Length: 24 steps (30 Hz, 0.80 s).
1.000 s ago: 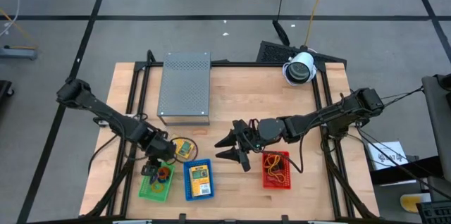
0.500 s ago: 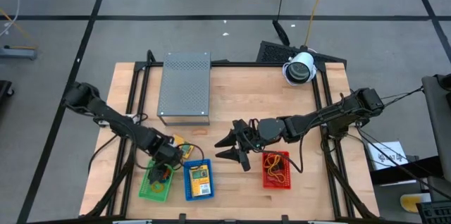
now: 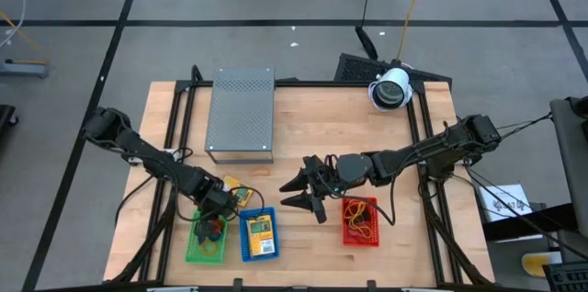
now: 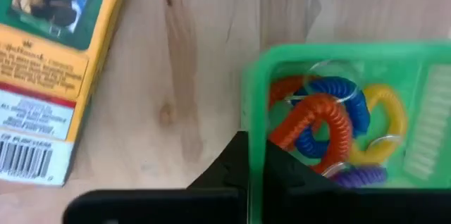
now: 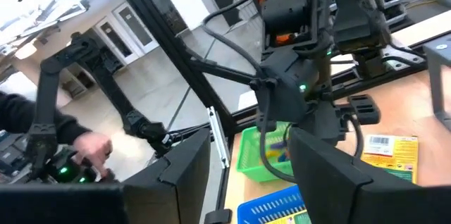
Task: Pick & Place Office Desk Supplies
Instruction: Put the green bin on the shelf with spring rubberbands
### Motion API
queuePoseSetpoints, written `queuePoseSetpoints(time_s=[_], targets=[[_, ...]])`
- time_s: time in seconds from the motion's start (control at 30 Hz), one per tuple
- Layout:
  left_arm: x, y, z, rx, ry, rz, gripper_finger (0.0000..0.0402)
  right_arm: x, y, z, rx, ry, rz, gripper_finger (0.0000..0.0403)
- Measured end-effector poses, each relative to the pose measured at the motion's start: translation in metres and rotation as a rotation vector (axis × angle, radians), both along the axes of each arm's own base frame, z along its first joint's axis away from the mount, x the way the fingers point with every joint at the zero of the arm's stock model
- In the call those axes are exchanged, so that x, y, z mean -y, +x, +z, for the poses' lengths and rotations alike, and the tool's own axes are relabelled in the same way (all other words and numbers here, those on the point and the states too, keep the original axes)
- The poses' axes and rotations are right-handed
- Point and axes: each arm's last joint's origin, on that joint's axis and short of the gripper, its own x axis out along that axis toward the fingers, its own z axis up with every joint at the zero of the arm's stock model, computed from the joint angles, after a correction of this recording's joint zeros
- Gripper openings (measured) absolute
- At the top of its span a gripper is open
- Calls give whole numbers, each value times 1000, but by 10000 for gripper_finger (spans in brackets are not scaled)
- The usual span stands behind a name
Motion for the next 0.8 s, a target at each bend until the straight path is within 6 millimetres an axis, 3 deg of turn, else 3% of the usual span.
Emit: queuePoseSetpoints(time_s=[0.2,0.33,0.53,0.8], targets=[[3,3,3,-17,-45,66,5,4,-1,2,12,-46,-138,180],[4,2,16,0,-96,84,4,7,-9,13,30,-87,-174,180],[-1,0,52,69,-134,115,3,12,-28,23,-33,-146,-195,180],[-20,-8,105,128,-111,211,2,15,-48,37,-53,-214,-266,180]])
